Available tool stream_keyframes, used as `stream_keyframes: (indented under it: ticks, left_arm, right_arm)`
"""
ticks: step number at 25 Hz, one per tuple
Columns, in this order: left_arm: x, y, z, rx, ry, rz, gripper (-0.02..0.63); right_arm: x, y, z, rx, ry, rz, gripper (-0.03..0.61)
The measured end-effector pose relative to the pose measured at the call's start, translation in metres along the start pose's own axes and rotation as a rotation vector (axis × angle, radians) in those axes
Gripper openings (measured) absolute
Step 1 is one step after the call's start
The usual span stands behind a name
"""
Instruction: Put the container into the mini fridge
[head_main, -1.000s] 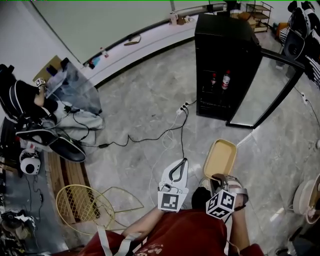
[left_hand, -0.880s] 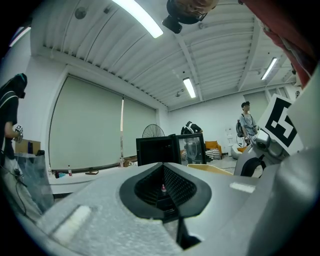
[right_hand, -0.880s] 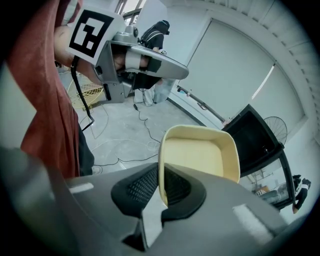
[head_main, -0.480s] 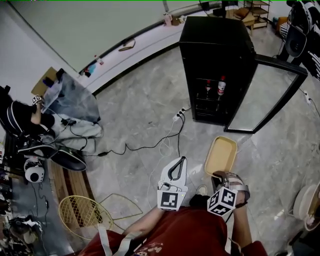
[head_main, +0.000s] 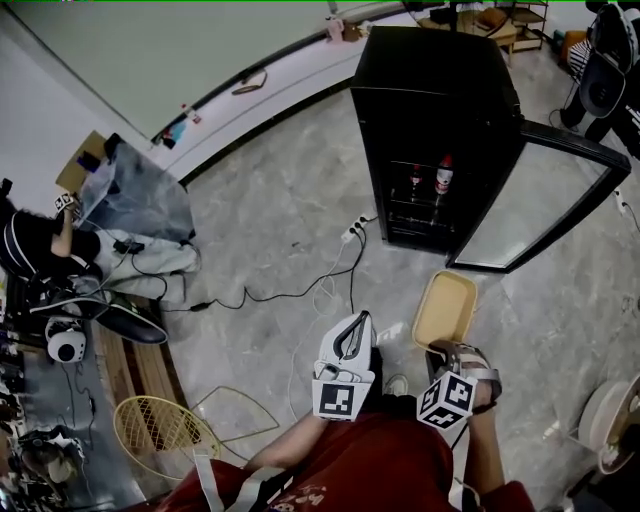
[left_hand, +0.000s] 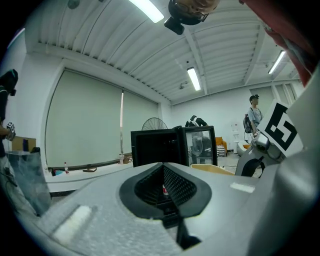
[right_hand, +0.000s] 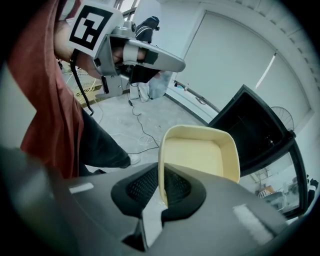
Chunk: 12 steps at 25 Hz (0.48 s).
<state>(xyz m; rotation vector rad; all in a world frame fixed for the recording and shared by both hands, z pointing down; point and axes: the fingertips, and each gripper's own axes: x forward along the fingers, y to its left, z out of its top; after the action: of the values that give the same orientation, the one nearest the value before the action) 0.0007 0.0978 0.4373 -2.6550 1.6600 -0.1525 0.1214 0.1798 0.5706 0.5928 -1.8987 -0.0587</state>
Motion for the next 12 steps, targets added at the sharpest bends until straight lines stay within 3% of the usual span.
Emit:
stream_keyframes:
  ticks: [6, 12]
  left_arm:
    - [0.056, 0.024, -0.014, -0.022, -0.004, -0.029, 0.005]
    - [0.112, 0.079, -0.018, -0.022, 0.007, -0.033, 0.005]
  right_arm:
    - [0.031, -0.037, 0.014, 0.003, 0.026, 0.007, 0.018]
    - [0.064, -0.087, 0.038, 0.023, 0.058, 0.02, 0.018]
